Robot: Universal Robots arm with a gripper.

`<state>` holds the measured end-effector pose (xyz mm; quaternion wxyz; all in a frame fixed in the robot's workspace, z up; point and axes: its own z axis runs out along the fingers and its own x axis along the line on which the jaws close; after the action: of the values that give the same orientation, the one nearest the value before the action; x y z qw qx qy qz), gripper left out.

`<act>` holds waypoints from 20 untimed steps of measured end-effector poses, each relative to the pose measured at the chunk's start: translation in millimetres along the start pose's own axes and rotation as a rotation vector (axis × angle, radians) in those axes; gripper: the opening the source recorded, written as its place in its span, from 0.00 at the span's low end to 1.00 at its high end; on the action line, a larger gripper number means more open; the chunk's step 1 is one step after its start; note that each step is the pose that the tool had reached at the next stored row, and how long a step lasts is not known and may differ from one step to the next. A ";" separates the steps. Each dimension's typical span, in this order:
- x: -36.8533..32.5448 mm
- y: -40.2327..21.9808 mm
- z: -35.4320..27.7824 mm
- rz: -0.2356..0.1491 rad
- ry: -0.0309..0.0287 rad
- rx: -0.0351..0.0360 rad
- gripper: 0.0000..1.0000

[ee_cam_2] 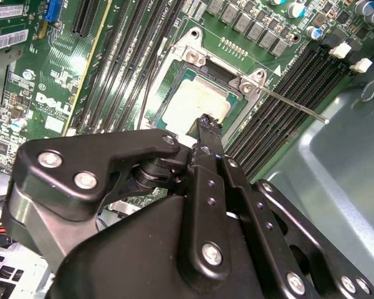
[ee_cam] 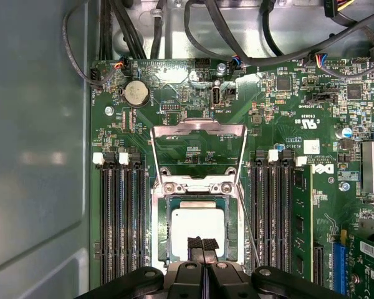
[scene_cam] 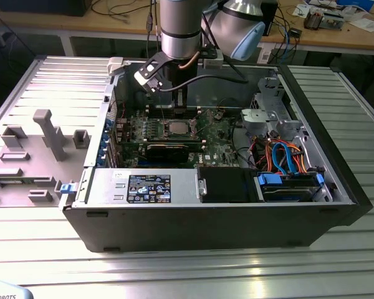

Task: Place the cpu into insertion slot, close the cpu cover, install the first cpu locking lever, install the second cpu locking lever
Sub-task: 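Close the cpu cover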

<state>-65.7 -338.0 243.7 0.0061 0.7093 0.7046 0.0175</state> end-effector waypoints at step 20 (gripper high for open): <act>0.0 1.4 -4.3 0.000 -0.0015 0.0077 0.11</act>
<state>-64.5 -338.0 248.0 0.0039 0.7093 0.7047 0.0143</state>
